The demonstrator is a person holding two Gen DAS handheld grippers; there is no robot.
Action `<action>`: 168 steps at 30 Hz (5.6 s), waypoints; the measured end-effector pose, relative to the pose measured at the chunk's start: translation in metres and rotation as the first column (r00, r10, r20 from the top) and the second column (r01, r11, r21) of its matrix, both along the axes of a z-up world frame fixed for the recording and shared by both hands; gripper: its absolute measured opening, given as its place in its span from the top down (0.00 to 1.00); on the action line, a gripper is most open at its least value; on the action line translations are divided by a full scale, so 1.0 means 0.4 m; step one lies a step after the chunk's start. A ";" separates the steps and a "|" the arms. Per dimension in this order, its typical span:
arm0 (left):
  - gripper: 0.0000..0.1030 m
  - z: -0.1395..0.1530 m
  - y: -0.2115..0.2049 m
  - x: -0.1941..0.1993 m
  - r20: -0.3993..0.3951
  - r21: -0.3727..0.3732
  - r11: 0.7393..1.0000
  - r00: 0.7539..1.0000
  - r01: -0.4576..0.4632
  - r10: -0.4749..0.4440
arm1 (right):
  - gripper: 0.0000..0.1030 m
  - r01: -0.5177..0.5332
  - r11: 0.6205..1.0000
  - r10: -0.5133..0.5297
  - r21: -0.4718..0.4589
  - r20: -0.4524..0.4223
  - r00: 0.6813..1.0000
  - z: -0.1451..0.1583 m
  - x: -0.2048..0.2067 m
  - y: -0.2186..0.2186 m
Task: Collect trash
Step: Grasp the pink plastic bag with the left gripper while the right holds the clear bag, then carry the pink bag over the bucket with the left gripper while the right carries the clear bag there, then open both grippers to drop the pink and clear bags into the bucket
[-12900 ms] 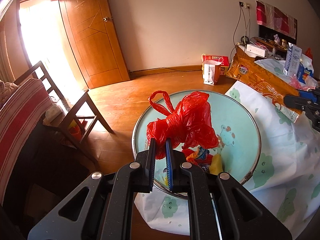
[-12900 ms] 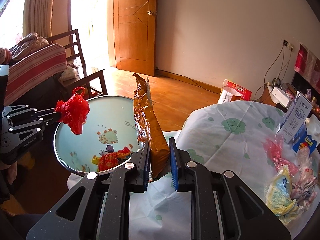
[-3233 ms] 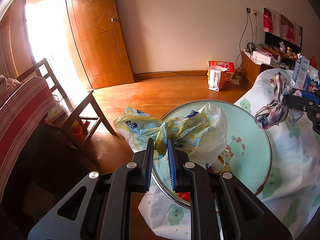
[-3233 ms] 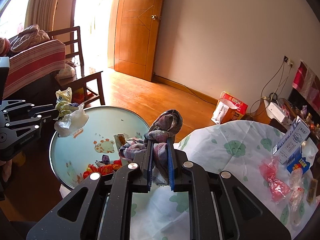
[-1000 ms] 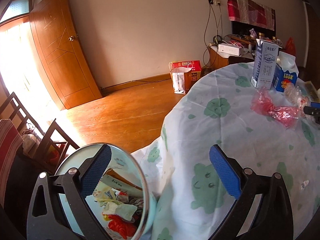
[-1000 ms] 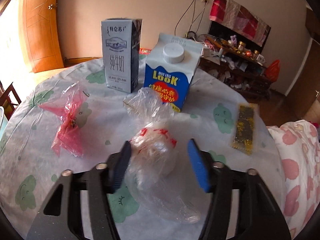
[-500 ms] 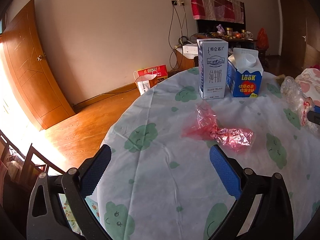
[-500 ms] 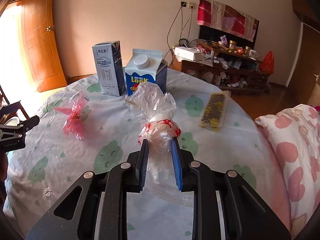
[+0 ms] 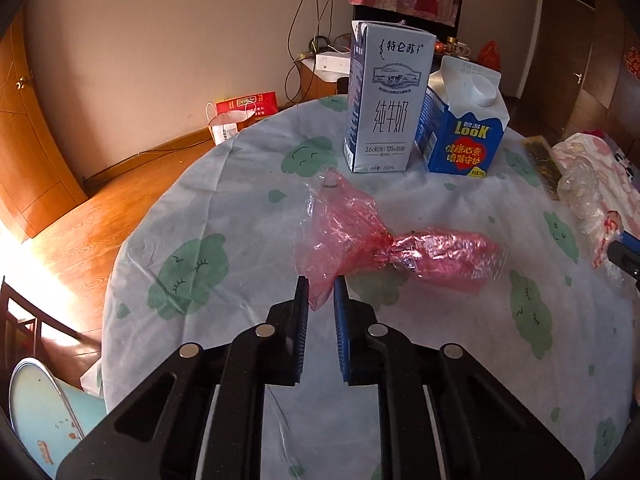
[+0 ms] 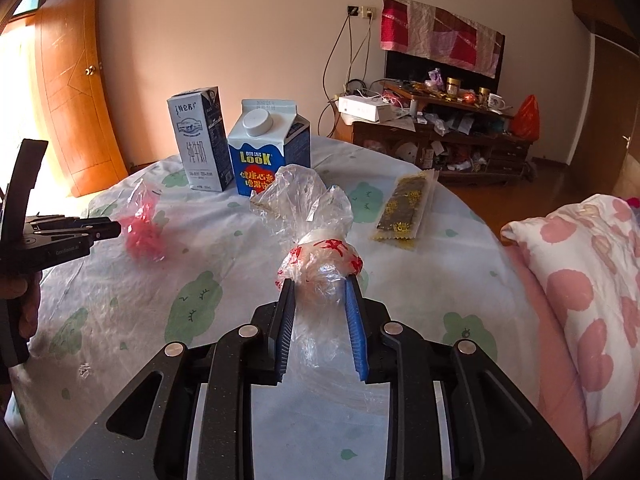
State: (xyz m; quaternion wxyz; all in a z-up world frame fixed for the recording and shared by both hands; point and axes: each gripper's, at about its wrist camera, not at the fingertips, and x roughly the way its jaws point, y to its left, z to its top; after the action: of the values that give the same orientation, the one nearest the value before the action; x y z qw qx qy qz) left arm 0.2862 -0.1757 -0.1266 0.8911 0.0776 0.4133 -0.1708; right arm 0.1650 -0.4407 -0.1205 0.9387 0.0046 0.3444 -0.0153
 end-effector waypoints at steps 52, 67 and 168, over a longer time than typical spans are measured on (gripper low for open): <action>0.90 0.100 0.443 -0.405 0.205 0.020 0.970 0.950 -0.244 0.235 | 0.75 -0.256 0.955 0.275 -0.148 0.126 0.953 0.032 -0.119 0.483; 0.89 0.106 0.516 -0.423 0.211 0.020 0.955 0.935 -0.295 0.284 | 0.75 -0.335 0.927 0.357 -0.171 0.119 0.927 0.037 -0.125 0.588; 0.89 0.087 0.885 -0.476 0.217 0.070 0.810 0.802 -0.582 0.557 | 0.75 -0.602 0.749 0.636 -0.276 0.048 0.770 0.035 -0.073 1.018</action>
State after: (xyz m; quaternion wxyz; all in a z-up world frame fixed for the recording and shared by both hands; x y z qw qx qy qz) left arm 0.0957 0.1783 -0.0919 0.9285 0.0244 0.3428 0.1409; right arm 0.1359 -0.0336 -0.1066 0.9050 -0.2249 0.2556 0.2550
